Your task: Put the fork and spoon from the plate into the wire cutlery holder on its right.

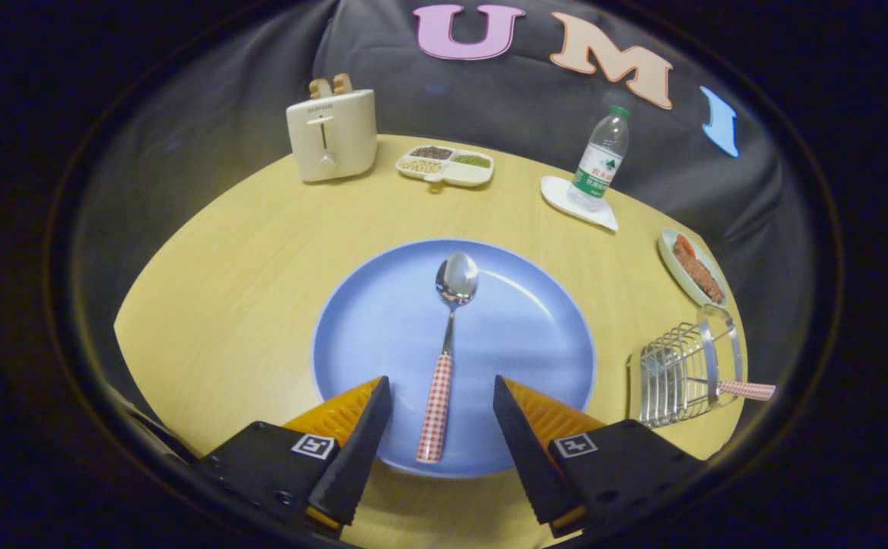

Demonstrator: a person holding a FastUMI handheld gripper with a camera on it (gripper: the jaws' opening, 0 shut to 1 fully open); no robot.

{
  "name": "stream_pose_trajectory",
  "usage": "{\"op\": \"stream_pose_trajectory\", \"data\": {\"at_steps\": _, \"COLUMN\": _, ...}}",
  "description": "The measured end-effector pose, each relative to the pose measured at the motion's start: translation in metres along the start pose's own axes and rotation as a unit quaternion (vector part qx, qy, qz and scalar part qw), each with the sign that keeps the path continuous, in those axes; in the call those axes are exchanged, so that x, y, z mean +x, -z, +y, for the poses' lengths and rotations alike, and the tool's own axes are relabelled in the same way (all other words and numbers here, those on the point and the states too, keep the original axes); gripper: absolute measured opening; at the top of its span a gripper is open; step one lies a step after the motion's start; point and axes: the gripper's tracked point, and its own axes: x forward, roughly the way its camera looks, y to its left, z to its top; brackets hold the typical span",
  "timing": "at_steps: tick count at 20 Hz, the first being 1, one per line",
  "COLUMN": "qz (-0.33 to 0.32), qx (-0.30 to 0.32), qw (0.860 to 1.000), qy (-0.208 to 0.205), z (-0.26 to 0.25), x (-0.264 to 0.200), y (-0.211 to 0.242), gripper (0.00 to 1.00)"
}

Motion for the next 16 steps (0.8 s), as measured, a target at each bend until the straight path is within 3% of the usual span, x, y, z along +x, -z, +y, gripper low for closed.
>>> {"op": "stream_pose_trajectory", "data": {"at_steps": 6, "qz": 0.017, "qx": 0.029, "qw": 0.999, "qy": -0.034, "z": 0.007, "x": 0.014, "y": 0.007, "gripper": 0.55}}
{"op": "stream_pose_trajectory", "data": {"at_steps": 8, "qz": 0.028, "qx": 0.046, "qw": 0.998, "qy": -0.040, "z": 0.010, "x": 0.006, "y": 0.008, "gripper": 0.29}}
{"op": "stream_pose_trajectory", "data": {"at_steps": 10, "qz": 0.033, "qx": 0.052, "qw": 0.997, "qy": -0.047, "z": 0.010, "x": 0.005, "y": 0.008, "gripper": 0.29}}
{"op": "stream_pose_trajectory", "data": {"at_steps": 12, "qz": 0.046, "qx": 0.064, "qw": 0.996, "qy": -0.045, "z": 0.008, "x": 0.013, "y": 0.009, "gripper": 0.15}}
{"op": "stream_pose_trajectory", "data": {"at_steps": 16, "qz": 0.072, "qx": 0.049, "qw": 0.995, "qy": -0.057, "z": 0.006, "x": 0.006, "y": 0.010, "gripper": 0.09}}
